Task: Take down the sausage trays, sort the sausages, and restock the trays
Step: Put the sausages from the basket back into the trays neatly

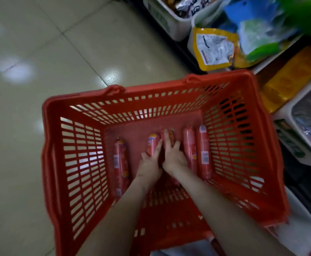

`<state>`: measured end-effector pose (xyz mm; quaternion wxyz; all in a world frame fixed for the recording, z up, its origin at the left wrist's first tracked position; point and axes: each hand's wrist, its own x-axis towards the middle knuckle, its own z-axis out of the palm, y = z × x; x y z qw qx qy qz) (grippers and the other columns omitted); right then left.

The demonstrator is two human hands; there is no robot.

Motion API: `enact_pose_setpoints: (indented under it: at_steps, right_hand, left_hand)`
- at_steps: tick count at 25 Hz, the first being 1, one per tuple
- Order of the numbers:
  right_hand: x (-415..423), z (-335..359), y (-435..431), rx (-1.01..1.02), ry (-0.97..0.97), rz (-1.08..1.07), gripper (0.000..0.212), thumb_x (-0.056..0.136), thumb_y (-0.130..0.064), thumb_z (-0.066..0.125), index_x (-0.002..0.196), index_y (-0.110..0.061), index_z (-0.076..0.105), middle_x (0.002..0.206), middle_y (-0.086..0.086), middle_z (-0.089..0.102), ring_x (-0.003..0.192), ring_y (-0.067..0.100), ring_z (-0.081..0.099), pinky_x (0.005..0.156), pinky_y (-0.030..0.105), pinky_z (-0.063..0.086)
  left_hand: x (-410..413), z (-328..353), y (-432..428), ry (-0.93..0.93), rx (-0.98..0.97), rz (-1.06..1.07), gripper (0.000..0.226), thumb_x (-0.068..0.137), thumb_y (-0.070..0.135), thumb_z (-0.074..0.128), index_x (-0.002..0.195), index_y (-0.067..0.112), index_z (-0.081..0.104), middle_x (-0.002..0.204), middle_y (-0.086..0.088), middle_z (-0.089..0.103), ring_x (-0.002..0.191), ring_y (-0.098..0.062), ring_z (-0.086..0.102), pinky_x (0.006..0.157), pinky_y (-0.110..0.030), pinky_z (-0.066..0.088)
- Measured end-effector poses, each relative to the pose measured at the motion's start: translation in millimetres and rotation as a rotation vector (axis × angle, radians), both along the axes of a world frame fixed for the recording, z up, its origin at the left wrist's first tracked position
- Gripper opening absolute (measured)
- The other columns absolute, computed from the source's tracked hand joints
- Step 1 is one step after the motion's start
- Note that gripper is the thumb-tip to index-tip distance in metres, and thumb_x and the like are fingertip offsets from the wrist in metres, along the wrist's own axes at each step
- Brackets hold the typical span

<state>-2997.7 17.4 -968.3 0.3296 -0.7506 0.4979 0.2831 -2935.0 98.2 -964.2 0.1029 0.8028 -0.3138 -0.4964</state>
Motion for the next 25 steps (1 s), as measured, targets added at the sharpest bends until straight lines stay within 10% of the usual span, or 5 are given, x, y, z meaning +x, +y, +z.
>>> enact_pose_setpoints:
  at_steps: [7, 15, 18, 25]
  right_hand:
    - [-16, 100, -26, 0.078, -0.451, -0.351, 0.101, 0.076, -0.015, 0.066, 0.152, -0.031, 0.001, 0.148, 0.016, 0.027, 0.131, 0.030, 0.040, 0.105, 0.032, 0.038]
    - [-195, 360, -14, 0.009, -1.108, -0.717, 0.070, 0.087, 0.005, 0.058, 0.135, -0.039, 0.034, 0.116, -0.007, 0.063, 0.102, 0.009, 0.063, 0.092, 0.028, 0.051]
    - [-291, 425, 13, -0.109, -1.242, -0.840, 0.066, 0.086, 0.002, 0.061, 0.138, -0.032, 0.040, 0.116, -0.002, 0.066, 0.105, 0.015, 0.064, 0.084, 0.028, 0.053]
    - [-513, 441, 112, -0.368, -1.255, -1.216, 0.068, 0.076, -0.008, 0.060, 0.139, -0.023, 0.040, 0.118, 0.010, 0.060, 0.103, 0.018, 0.061, 0.086, 0.030, 0.050]
  left_hand:
    - [15, 98, -22, 0.003, -0.217, 0.126, 0.096, 0.082, 0.027, 0.067, 0.148, 0.046, -0.001, 0.115, -0.035, 0.057, 0.112, -0.043, 0.050, 0.088, -0.028, 0.038]
    - [-105, 337, -60, 0.269, -0.765, -0.143, 0.097, 0.077, 0.015, 0.075, 0.144, 0.052, 0.016, 0.110, 0.036, 0.051, 0.094, 0.016, 0.055, 0.078, 0.000, 0.037]
    - [-193, 410, -64, 0.447, -0.848, -0.316, 0.096, 0.074, 0.020, 0.077, 0.143, 0.052, 0.018, 0.133, 0.033, 0.040, 0.099, 0.026, 0.048, 0.083, -0.001, 0.037]
    - [-426, 436, -27, 0.547, -0.621, -0.689, 0.100, 0.075, 0.022, 0.072, 0.142, 0.059, 0.007, 0.115, 0.007, 0.059, 0.097, -0.012, 0.062, 0.087, -0.032, 0.053]
